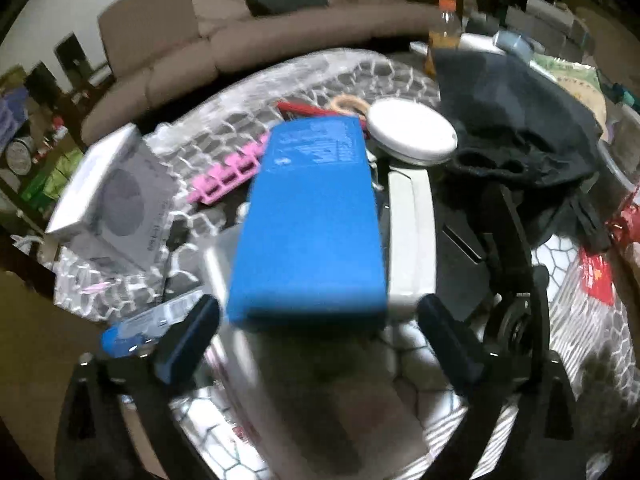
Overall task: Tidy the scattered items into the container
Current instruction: 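Close the left tool on the blue Pepsi box and lift it, then move the right tool toward the white round disc while the left tool holds the Pepsi box, then close the right tool on the white round disc and lift it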
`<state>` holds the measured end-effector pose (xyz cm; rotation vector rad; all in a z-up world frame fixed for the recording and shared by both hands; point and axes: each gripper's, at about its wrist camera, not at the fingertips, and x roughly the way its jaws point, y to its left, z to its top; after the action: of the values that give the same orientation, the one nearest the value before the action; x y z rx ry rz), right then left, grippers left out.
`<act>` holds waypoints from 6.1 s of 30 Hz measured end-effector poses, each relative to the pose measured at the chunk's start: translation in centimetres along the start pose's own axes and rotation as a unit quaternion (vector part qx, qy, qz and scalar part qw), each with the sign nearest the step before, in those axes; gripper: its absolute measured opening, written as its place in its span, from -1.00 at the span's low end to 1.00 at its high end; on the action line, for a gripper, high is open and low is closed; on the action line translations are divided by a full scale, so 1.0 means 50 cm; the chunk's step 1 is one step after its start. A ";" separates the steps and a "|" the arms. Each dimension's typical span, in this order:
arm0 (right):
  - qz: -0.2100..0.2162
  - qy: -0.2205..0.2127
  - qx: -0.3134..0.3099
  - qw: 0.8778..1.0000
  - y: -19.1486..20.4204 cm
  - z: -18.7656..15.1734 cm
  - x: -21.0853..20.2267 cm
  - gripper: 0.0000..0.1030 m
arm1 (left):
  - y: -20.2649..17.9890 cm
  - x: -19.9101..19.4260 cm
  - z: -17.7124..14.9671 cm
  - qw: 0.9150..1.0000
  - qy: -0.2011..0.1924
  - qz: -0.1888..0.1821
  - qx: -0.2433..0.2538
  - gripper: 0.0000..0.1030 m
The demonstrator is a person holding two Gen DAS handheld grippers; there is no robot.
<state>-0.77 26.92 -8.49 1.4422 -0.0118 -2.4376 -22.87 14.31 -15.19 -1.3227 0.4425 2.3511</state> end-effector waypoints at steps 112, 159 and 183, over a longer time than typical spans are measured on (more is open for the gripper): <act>-0.137 0.028 0.056 0.989 -0.213 0.442 0.390 0.52 | 0.035 -0.393 -0.279 0.984 -0.147 -0.037 -0.099 0.53; -0.057 0.123 0.142 0.981 -0.251 0.440 0.399 0.50 | 0.032 -0.391 -0.293 0.985 -0.133 -0.069 -0.085 0.53; -0.058 -0.220 0.059 0.972 -0.022 0.314 -0.208 0.49 | 0.034 -0.455 -0.299 0.971 -0.217 -0.047 -0.087 0.53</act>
<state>-9.85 28.42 7.97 0.9377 -0.1755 -2.8462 -2.07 1.65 -2.94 -0.8324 0.0392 2.5470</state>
